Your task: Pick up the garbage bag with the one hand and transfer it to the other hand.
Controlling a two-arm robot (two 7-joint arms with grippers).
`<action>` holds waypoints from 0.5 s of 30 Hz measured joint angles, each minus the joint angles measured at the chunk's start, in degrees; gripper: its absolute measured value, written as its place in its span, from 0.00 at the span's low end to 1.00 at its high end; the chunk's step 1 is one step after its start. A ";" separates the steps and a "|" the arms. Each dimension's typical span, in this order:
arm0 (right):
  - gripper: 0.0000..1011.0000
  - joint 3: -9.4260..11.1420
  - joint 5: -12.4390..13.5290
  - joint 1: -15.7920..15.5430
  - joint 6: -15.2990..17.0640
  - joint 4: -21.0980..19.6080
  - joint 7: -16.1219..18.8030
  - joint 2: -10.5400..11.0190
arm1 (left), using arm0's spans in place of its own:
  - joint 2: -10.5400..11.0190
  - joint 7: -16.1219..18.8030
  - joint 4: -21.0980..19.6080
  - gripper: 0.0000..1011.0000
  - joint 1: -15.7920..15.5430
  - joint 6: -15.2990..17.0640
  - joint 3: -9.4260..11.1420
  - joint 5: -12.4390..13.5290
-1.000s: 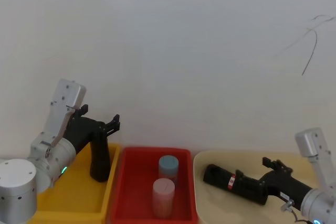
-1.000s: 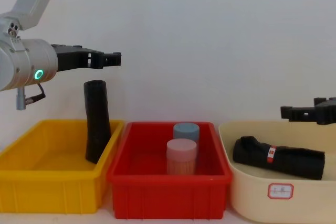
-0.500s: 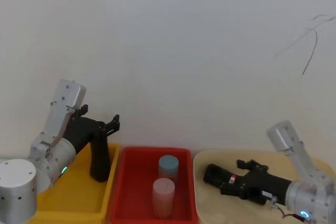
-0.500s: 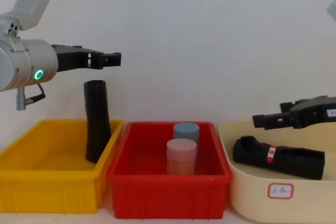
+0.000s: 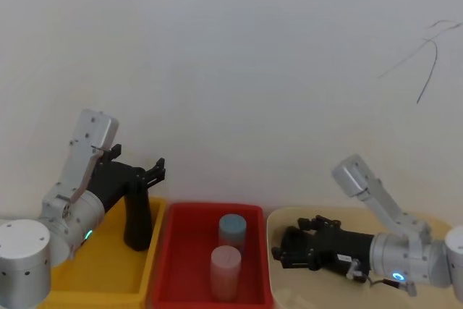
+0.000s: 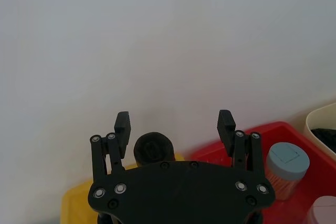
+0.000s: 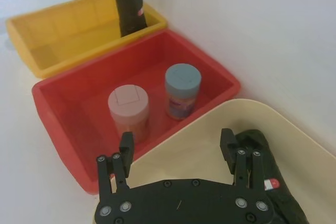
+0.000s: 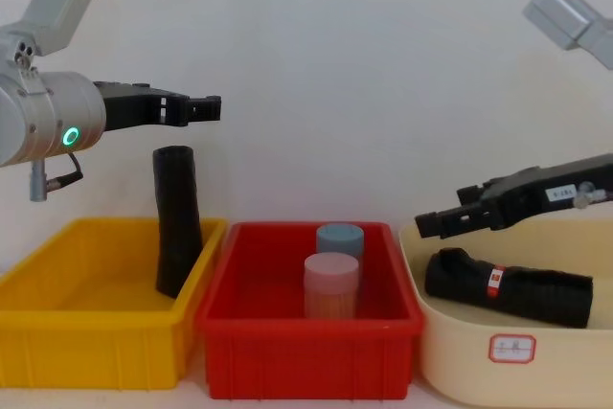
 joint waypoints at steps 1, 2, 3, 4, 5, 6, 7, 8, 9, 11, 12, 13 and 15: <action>0.99 -0.35 -0.15 0.40 0.14 0.25 0.21 -0.11 | 0.00 0.00 0.00 0.99 0.00 0.00 0.00 0.00; 0.99 -0.91 -0.35 0.99 0.26 0.56 0.55 -0.25 | 0.00 0.00 0.00 0.99 0.00 0.00 0.00 0.00; 0.99 -1.26 -0.54 1.35 0.37 0.77 0.83 -0.35 | 0.00 0.00 0.00 0.99 0.00 0.00 0.00 0.00; 0.99 -1.46 -0.65 1.53 0.46 0.87 0.98 -0.40 | 0.00 0.00 0.00 0.99 0.00 0.00 0.00 0.00; 0.99 -2.06 -0.91 2.08 0.64 1.19 1.33 -0.58 | 0.00 0.00 0.00 0.99 0.00 0.00 0.00 0.00; 0.99 -2.22 -1.04 2.23 0.72 1.27 1.50 -0.63 | 0.00 0.00 0.00 0.99 0.00 0.00 0.00 0.00; 0.99 -2.58 -1.15 2.57 0.81 1.42 1.68 -0.72 | 0.00 0.00 0.00 0.99 0.00 0.00 0.00 0.00; 0.99 -3.16 -1.45 3.01 1.02 1.63 2.05 -0.89 | 0.00 0.00 0.00 0.99 0.00 0.00 0.00 0.00; 0.99 -3.43 -1.56 3.22 1.10 1.72 2.19 -1.00 | 0.00 0.00 0.00 0.99 0.00 0.00 0.00 0.00; 0.99 -4.18 -1.93 3.79 1.34 1.98 2.59 -1.29 | 0.00 0.00 0.00 0.99 0.00 0.00 0.00 0.00; 0.99 -4.49 -2.04 4.05 1.43 2.09 2.70 -1.42 | 0.00 0.00 0.00 0.99 0.00 0.00 0.00 0.00; 0.99 -4.73 -2.19 4.24 1.55 2.16 2.81 -1.52 | 0.00 0.00 0.00 0.99 0.00 0.00 0.00 0.00; 0.99 -5.50 -2.47 4.81 1.78 2.38 3.16 -1.88 | 0.00 0.00 0.00 0.99 0.00 0.00 0.00 0.00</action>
